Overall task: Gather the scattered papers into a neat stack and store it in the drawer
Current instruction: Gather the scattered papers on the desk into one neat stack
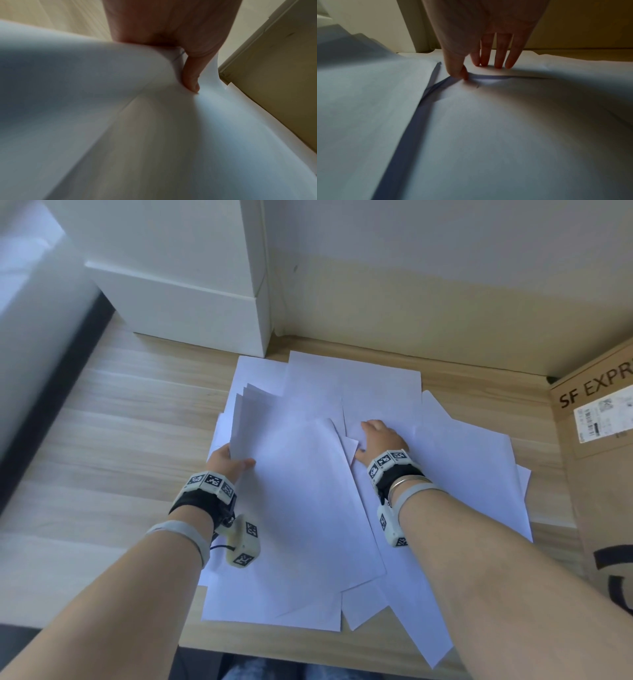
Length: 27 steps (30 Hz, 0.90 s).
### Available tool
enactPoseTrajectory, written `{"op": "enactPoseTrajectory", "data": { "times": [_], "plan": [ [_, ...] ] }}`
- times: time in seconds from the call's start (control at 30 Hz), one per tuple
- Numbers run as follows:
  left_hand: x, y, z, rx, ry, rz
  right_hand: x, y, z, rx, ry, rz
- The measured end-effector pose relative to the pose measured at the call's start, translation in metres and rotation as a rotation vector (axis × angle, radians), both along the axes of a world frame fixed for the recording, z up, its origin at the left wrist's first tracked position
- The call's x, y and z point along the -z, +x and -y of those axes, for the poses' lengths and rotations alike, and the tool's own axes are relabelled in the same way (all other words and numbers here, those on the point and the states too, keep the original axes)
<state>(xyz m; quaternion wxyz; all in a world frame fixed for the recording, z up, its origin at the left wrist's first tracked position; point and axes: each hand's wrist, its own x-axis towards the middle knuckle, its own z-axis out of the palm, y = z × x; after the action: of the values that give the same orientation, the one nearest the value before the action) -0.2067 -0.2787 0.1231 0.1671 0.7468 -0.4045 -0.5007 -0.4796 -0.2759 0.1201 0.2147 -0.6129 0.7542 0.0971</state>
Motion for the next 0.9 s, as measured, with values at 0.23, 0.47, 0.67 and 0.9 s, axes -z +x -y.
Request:
{"op": "enactPoseTrajectory", "data": {
  "times": [0.23, 0.47, 0.67, 0.9],
  "plan": [
    [-0.001, 0.003, 0.000, -0.028, -0.003, -0.022, -0.012, 0.001, 0.011, 0.006, -0.013, -0.056],
    [-0.010, 0.016, 0.000, -0.086, -0.003, -0.026, -0.033, -0.003, 0.015, 0.298, -0.143, 0.079],
    [-0.019, 0.009, 0.004, -0.050, 0.016, -0.023, -0.052, 0.026, 0.015, 0.308, -0.044, 0.276],
    [-0.018, -0.006, 0.004, -0.008, 0.012, -0.021, -0.044, 0.078, -0.013, 0.153, 0.164, 0.447]
  ]
}}
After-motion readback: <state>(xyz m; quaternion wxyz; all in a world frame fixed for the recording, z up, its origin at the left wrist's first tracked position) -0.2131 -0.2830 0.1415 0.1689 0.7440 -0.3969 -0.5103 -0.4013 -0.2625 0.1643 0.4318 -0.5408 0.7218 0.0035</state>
